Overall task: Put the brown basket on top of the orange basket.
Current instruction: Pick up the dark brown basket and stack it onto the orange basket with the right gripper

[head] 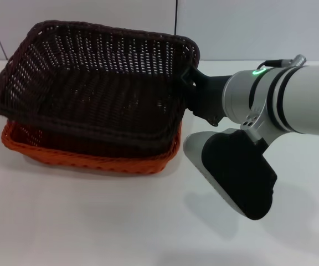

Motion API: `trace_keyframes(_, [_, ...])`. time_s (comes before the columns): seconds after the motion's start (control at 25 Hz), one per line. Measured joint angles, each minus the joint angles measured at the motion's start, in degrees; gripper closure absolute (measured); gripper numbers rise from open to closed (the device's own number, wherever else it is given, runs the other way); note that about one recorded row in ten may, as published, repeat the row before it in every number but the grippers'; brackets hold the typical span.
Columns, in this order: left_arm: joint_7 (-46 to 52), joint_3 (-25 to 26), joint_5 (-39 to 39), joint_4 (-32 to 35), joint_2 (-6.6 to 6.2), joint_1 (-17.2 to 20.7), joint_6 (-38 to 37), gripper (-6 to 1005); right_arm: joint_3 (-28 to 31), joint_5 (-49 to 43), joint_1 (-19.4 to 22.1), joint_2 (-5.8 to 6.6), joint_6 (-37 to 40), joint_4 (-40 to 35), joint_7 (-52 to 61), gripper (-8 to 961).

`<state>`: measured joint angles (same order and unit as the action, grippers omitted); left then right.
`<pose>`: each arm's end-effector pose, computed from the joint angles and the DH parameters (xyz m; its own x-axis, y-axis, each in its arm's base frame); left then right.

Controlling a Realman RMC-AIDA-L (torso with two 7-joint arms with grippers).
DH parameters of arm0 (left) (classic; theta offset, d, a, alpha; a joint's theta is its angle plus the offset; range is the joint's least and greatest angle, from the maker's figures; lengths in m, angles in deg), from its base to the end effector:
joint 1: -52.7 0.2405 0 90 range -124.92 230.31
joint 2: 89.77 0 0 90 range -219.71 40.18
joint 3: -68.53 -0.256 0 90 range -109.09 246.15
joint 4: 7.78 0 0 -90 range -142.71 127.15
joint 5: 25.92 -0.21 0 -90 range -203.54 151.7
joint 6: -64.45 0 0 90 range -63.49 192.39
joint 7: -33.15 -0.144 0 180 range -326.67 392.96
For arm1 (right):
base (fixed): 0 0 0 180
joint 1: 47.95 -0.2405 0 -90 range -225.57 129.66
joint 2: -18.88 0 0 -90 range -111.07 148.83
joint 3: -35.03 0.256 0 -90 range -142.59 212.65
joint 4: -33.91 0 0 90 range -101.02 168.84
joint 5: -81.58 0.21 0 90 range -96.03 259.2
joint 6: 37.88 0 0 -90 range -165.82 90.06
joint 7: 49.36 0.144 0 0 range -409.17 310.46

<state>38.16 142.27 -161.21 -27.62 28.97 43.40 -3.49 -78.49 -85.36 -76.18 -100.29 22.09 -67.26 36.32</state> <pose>-0.3956 0.2654 0.0486 0.6432 -0.1308 0.7545 0.7478 0.3191 -0.5822 0.0591 0.3314 -0.0429 0.2727 0.6948 0.6655 0.9538 -0.2857 -0.0925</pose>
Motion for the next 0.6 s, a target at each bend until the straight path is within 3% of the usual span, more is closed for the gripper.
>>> trace_keyframes(0.28, [0.03, 0.0, -0.07, -0.11, -0.04, -0.74, 1.53, 189, -0.58, -0.26, 3.97, 0.09, 0.28, -4.49, 0.29, 651])
trace_keyframes(0.36, [-0.27, 0.0, -0.07, -0.11, -0.07, -0.93, 1.95, 189, -1.04, -0.27, 5.46, 0.13, 0.31, -6.2, 0.22, 428])
trace_keyframes(0.6, [-0.44, 0.0, -0.06, 0.11, -0.19, -1.13, 2.06, 189, -2.96, -0.31, 10.97, 0.17, 0.69, -11.38, -0.04, 252])
